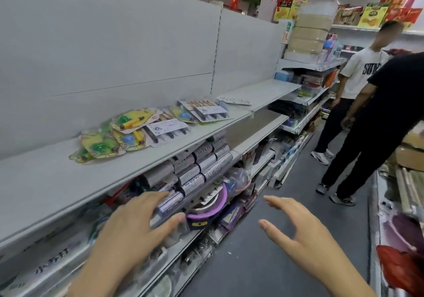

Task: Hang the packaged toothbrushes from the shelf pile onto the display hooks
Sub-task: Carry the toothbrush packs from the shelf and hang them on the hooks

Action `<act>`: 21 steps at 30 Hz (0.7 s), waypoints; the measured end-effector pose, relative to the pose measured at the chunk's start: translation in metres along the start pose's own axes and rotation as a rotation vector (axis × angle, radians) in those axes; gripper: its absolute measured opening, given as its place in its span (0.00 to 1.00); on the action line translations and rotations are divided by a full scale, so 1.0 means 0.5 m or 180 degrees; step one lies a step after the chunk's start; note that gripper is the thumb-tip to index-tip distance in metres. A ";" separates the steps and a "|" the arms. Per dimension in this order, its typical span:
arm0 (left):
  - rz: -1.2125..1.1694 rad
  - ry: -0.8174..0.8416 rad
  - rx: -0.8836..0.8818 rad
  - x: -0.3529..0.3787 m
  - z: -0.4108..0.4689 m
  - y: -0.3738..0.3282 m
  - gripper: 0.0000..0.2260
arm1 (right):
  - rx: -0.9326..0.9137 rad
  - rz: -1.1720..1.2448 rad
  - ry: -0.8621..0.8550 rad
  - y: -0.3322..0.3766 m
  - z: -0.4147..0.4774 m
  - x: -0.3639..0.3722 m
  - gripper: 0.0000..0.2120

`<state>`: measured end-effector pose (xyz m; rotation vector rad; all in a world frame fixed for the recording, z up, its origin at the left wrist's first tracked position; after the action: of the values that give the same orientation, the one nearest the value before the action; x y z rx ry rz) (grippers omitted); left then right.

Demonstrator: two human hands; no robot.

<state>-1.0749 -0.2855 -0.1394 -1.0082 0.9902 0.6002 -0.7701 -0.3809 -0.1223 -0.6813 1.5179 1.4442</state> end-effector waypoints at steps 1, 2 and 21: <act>0.0025 0.0017 -0.0023 0.009 0.028 -0.001 0.42 | -0.0030 0.0013 0.0038 -0.011 0.032 0.003 0.34; 0.0053 0.0038 -0.0056 0.018 0.054 0.000 0.44 | -0.0071 0.0029 0.0094 -0.021 0.062 0.009 0.35; 0.0538 -0.0314 -0.1282 0.136 0.501 -0.139 0.35 | -0.1514 0.0345 0.0790 -0.167 0.735 -0.004 0.30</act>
<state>-0.8892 -0.0915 -0.1256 -1.2413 0.8901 1.0084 -0.6110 -0.0391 -0.1257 -1.1098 1.4178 1.8859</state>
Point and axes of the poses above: each hand's wrist, its own z-axis towards the middle knuckle, its own x-axis out of the palm, y = z × x, the point moved 6 cm from there along z, towards the middle knuckle, and after that the axes turned 6 degrees about x, right-handed, at the moved point
